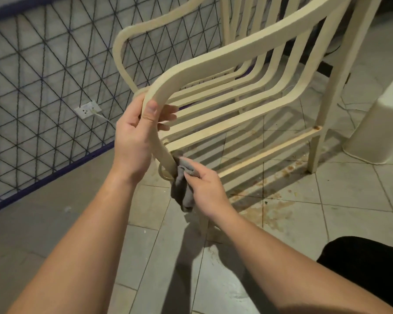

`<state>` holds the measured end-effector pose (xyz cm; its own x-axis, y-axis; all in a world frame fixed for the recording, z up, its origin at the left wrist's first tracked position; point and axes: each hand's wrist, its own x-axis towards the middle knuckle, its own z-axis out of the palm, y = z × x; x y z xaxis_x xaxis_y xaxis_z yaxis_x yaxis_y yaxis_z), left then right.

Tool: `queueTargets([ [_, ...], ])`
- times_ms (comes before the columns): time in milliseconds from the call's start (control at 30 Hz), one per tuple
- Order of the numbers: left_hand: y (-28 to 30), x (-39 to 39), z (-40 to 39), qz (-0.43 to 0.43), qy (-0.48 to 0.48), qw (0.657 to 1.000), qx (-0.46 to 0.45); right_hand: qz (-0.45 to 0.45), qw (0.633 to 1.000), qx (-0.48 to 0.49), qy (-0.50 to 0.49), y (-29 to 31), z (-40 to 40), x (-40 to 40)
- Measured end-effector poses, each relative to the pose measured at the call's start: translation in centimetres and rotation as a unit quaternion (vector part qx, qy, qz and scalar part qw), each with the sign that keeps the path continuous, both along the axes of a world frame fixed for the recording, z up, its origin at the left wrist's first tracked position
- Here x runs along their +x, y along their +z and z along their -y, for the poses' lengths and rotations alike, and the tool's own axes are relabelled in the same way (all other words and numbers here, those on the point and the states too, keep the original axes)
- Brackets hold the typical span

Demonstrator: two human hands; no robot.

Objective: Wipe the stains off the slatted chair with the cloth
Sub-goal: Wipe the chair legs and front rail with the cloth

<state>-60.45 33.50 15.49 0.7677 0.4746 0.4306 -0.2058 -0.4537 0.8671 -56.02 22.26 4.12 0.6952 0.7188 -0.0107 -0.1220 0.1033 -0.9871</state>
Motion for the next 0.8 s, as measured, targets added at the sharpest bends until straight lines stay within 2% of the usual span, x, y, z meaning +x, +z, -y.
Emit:
queueTargets([
  [67,-0.1,-0.1,-0.6,-0.014,-0.01,1.0,-0.015,0.003,0.999,0.054,0.008,0.4,-0.4,-0.3],
  [233,0.5,-0.3,-1.0,-0.054,-0.025,0.997,-0.046,0.026,0.999,0.039,-0.001,-1.0,0.3,-1.0],
  [367,0.8,-0.4,-1.0,-0.066,-0.041,0.992,-0.094,0.043,0.991,0.128,0.002,4.2,-1.9,-0.7],
  [433,0.9,-0.5,-1.2,-0.078,-0.049,0.99,-0.103,0.066,0.987,0.144,0.004,5.4,-2.4,-0.7],
  [500,1.1,-0.5,-1.1,-0.091,-0.056,0.988,-0.113,0.107,0.989,0.099,0.011,3.6,-0.9,-1.0],
  [600,1.5,-0.5,-1.1,-0.105,-0.054,0.988,-0.097,0.107,0.994,0.016,0.031,0.9,1.9,-0.3],
  [667,1.7,-0.6,-1.1,-0.126,-0.057,0.987,-0.083,0.1,0.995,-0.017,-0.012,1.4,2.0,1.4],
  [733,1.8,-0.7,-1.2,-0.141,-0.056,0.985,-0.083,0.08,0.993,0.018,-0.079,4.0,1.2,2.9],
  [800,1.8,-0.7,-1.4,-0.131,-0.057,0.985,-0.097,0.065,0.99,0.1,-0.078,7.0,0.2,2.7],
])
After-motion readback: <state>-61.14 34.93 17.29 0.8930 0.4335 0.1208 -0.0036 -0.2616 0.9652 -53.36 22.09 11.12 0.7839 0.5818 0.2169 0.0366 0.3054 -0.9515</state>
